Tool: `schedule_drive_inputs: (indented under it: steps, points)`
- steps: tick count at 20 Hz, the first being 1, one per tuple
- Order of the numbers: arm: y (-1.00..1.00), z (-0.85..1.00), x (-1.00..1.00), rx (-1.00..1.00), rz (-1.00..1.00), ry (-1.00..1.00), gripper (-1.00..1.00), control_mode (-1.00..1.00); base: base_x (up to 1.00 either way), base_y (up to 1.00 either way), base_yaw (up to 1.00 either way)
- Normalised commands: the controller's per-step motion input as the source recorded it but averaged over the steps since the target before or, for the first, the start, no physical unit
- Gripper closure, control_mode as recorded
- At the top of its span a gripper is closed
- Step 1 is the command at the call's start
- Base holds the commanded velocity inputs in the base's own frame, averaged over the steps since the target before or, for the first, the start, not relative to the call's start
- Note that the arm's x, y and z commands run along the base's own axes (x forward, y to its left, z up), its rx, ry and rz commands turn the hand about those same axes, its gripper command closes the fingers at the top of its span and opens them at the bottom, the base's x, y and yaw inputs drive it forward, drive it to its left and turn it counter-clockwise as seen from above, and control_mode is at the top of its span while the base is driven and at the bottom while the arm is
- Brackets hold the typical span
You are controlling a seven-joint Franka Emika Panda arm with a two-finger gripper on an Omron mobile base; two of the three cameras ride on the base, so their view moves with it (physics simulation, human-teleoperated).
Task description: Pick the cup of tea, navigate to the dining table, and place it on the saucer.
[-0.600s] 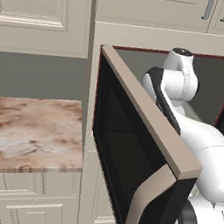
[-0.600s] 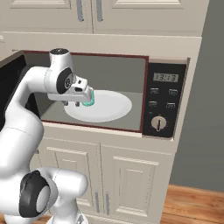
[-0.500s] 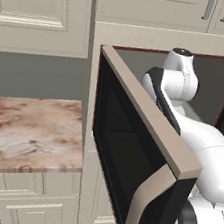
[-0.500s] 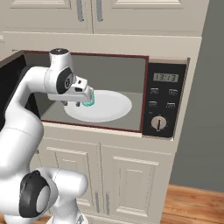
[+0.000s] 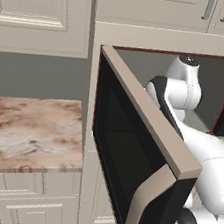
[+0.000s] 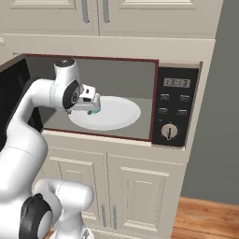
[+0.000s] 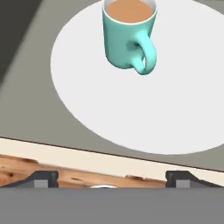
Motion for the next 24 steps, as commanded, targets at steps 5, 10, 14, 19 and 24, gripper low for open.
schedule_drive_inputs:
  steps: [5, 10, 14, 19, 24]
  points:
    - [-0.1, -0.29, 0.0, 0.0, 0.11, -0.24, -1.0, -1.0, 0.0, 0.0, 0.0]
    - [-0.1, -0.06, 0.0, 0.01, 0.04, -0.15, -1.0, -1.0, 0.0, 0.0, 0.0]
    - [-0.17, -0.01, 0.0, 0.08, 0.14, -0.15, -1.0, -1.0, 0.0, 0.0, 0.0]
    - [-0.16, 0.0, 0.23, 0.13, 0.14, -0.12, -1.0, -1.0, 0.0, 0.0, 0.0]
    - [0.0, 0.0, 0.54, 0.07, 0.05, -0.02, -1.0, -1.0, 0.0, 0.0, 0.0]
